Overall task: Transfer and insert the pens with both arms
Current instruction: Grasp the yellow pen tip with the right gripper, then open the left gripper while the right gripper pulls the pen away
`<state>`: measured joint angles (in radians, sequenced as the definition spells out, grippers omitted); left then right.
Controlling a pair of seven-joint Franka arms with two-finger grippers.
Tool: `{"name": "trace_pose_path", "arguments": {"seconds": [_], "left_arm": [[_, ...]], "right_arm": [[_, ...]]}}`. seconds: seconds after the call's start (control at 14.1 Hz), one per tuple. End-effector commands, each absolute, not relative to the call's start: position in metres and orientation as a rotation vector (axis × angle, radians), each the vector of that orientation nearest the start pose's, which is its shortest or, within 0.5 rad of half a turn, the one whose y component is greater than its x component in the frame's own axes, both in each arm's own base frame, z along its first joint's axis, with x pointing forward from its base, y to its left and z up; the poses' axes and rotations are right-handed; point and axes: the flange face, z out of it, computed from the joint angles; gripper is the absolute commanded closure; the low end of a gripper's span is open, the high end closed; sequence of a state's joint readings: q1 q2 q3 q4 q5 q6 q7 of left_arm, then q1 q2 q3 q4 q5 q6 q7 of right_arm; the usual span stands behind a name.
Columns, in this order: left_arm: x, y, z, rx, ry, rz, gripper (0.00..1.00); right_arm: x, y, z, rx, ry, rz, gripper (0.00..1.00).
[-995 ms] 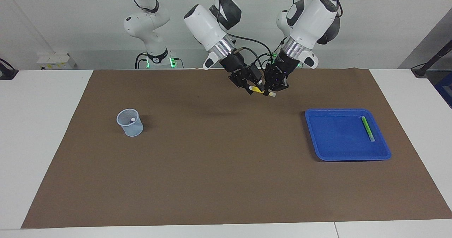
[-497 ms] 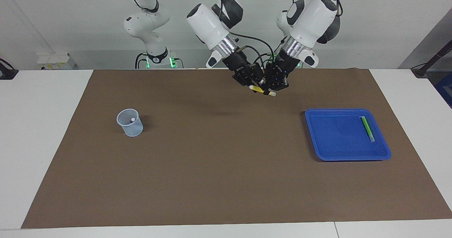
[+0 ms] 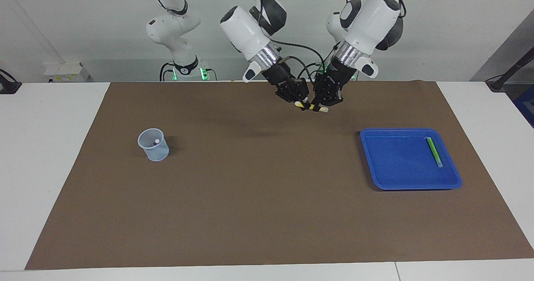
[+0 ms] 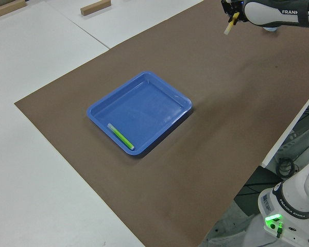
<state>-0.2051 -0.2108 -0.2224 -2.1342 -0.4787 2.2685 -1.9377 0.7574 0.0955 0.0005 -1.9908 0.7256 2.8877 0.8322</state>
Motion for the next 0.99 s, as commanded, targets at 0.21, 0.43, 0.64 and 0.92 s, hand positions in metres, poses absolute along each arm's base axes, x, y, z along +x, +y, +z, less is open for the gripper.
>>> {"name": "trace_pose_path", "arguments": {"seconds": [0.21, 0.43, 0.64, 0.92], "left_arm": [[0.456, -0.234, 0.531, 1.685, 2.058, -0.297, 0.08], [0.457, -0.228, 0.531, 1.689, 2.043, -0.277, 0.0], [0.463, -0.212, 0.53, 1.747, 1.992, -0.241, 0.0], [0.465, -0.183, 0.522, 1.95, 1.828, -0.187, 0.0]], "right_arm": [[0.478, 0.393, 0.499, -2.117, 0.81, -0.253, 1.0], [0.478, 0.392, 0.497, -2.132, 0.799, -0.252, 1.0], [0.484, 0.376, 0.489, -2.244, 0.669, -0.234, 1.0], [0.497, 0.333, 0.469, -2.446, 0.405, -0.2, 1.0]]}}
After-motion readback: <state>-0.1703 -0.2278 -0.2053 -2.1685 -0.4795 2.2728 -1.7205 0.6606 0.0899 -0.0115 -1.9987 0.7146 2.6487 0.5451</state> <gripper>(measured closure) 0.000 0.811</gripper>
